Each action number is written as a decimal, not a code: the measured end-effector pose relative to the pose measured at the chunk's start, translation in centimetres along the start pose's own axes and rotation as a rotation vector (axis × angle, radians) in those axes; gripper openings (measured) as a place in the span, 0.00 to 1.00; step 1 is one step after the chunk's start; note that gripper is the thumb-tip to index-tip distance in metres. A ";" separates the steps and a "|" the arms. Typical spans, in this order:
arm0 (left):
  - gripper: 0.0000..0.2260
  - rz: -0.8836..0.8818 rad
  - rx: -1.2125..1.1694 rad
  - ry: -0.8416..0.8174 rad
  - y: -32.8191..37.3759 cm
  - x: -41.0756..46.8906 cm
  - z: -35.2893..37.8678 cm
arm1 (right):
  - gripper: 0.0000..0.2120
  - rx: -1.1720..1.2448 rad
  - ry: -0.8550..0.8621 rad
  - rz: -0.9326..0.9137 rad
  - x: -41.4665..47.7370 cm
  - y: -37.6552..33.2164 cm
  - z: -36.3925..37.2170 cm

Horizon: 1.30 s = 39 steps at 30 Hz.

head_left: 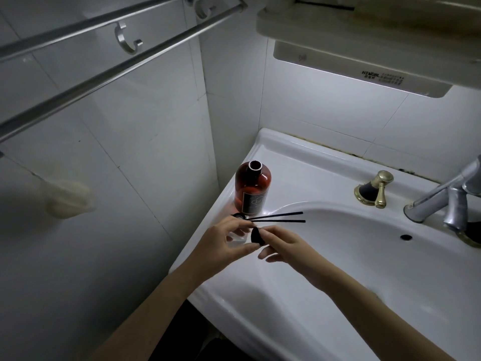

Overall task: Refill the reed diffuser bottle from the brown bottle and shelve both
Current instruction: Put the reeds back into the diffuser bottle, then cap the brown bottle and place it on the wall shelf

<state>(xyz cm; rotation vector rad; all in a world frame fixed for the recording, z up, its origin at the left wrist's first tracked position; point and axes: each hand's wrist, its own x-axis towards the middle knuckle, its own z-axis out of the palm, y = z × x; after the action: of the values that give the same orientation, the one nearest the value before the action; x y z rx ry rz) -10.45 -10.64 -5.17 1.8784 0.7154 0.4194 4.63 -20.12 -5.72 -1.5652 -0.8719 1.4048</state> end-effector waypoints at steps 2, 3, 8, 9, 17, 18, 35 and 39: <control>0.14 -0.011 0.023 -0.008 -0.1 0.0 -0.3 | 0.09 -0.074 0.030 -0.011 0.0 -0.1 -0.7; 0.13 -0.019 0.036 -0.004 -0.2 0.1 -0.6 | 0.09 -0.098 0.047 -0.013 0.1 -0.1 -1.2; 0.11 -0.026 0.070 0.035 -0.1 0.6 -2.2 | 0.08 -0.202 0.173 -0.037 0.8 -0.9 -3.3; 0.11 -0.022 0.072 0.049 0.0 0.8 -2.5 | 0.06 -0.228 0.196 -0.053 1.0 -1.2 -3.7; 0.11 0.061 0.158 0.191 0.6 3.5 -4.1 | 0.12 -0.624 0.330 -0.271 2.7 -6.1 -5.0; 0.12 0.079 0.180 0.206 0.7 4.0 -4.1 | 0.14 -0.690 0.337 -0.303 2.9 -7.0 -5.1; 0.27 0.025 0.204 0.065 1.4 9.0 -3.1 | 0.12 -1.189 0.182 -0.486 6.6 -12.5 -4.0; 0.25 0.043 0.174 0.085 1.1 9.1 -3.0 | 0.12 -1.178 0.166 -0.465 6.8 -12.9 -3.5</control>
<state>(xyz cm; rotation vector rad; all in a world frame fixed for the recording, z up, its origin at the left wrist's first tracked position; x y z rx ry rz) -4.98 -2.91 -3.27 2.0523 0.7911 0.4799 9.47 -9.17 3.35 -2.0192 -1.9920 0.3444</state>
